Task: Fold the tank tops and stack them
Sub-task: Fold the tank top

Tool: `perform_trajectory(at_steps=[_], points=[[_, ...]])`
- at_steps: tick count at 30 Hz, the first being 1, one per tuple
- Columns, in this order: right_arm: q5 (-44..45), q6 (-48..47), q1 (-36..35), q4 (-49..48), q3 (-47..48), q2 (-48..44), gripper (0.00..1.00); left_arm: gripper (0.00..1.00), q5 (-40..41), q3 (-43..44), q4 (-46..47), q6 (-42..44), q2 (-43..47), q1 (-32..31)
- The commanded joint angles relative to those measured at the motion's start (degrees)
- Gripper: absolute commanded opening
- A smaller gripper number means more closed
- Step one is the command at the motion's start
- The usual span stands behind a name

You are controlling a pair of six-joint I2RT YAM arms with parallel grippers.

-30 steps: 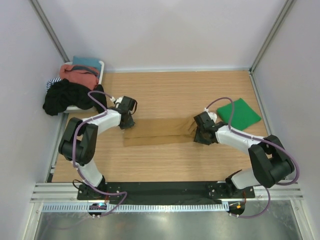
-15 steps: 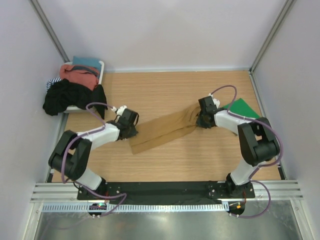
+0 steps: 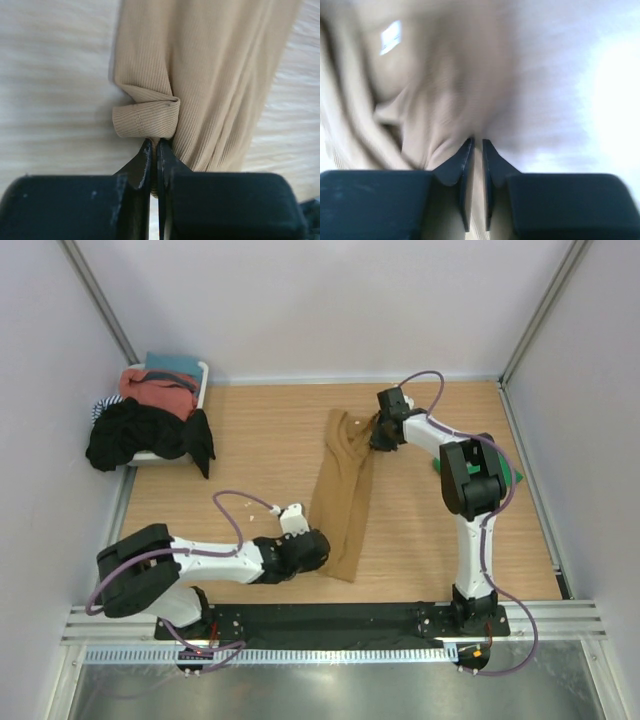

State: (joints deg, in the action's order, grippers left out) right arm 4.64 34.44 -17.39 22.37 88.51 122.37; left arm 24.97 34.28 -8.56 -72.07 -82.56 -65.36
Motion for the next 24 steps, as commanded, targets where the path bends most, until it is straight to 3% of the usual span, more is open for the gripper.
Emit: perform_trajectory(at_steps=[1,3,6,7,9,17,21,24], points=[[-1.7,0.4,0.1,2.3,6.6,5.5,0.23,0.02,1.2,-3.1,-5.6,-12.8,-5.8,-6.6],[-2.0,-0.2,0.0,3.7,11.8,7.9,0.28,0.1,1.7,-1.4,-5.6,-13.5,-7.3,-9.9],[-3.2,-0.7,0.1,5.7,16.8,10.7,0.33,0.41,2.4,1.4,-9.0,-13.5,-9.4,-11.1],[-3.4,-0.7,0.1,5.5,16.9,10.2,0.34,0.61,2.7,1.7,-10.8,-13.6,-9.1,-11.1],[-3.6,-1.2,0.1,4.4,15.9,9.0,0.35,0.7,3.3,1.1,-11.2,-14.1,-7.9,-11.2],[-3.9,-3.7,0.0,2.9,9.4,-0.4,0.37,0.72,3.6,-3.0,-12.8,-15.3,1.9,-12.9],[-3.9,-4.7,0.1,0.2,1.9,-8.2,0.37,0.61,5.1,-4.5,-17.9,-17.0,6.6,-14.2],[-6.8,-5.3,-0.2,-0.7,-4.1,-13.9,0.37,0.58,5.2,-6.1,-18.8,-17.7,9.3,-15.1]])
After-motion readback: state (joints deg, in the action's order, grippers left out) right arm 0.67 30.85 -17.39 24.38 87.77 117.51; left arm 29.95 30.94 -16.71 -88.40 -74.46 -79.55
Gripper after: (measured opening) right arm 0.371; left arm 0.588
